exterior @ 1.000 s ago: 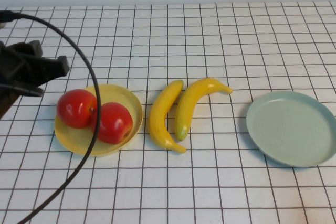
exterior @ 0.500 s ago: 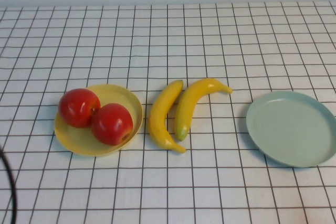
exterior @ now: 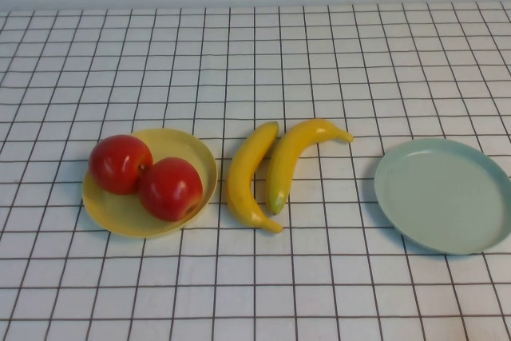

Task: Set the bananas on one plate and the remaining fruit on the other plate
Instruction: Put another type of fruit in the right plate

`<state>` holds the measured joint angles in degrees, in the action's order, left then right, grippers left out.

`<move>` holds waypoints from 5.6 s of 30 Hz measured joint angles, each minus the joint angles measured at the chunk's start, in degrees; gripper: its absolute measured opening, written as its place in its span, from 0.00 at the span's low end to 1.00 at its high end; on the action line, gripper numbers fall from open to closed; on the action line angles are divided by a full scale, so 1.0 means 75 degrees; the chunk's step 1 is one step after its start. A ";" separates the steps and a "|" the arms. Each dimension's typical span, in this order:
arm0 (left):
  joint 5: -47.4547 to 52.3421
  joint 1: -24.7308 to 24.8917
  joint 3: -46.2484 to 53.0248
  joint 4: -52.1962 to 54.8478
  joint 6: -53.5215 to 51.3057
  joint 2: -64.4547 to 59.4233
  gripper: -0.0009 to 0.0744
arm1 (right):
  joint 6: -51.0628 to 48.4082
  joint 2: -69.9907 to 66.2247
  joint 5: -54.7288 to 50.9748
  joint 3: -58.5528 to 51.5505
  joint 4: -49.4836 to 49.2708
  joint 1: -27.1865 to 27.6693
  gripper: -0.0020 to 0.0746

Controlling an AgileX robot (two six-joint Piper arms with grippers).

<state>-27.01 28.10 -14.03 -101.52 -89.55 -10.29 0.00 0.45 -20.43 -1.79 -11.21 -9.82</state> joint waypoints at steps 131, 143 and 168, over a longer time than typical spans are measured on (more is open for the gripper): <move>0.6459 -0.2672 0.2058 1.3536 1.1434 0.1457 0.01 | 0.1515 -1.3725 -0.6477 1.2746 -0.0677 -0.1446 0.02; 0.6459 -0.2672 0.2058 1.3536 1.1434 0.1457 0.01 | 0.3245 -1.5693 -0.6675 1.5454 0.1289 -0.2509 0.63; 0.6459 -0.2672 0.2058 1.3536 1.1434 0.1457 0.01 | 0.4151 -1.7686 -0.6052 1.5961 0.1077 -0.3196 0.45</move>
<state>21.43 8.06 1.41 0.00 -3.79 0.64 31.14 -132.20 -65.82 117.91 -3.13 -33.79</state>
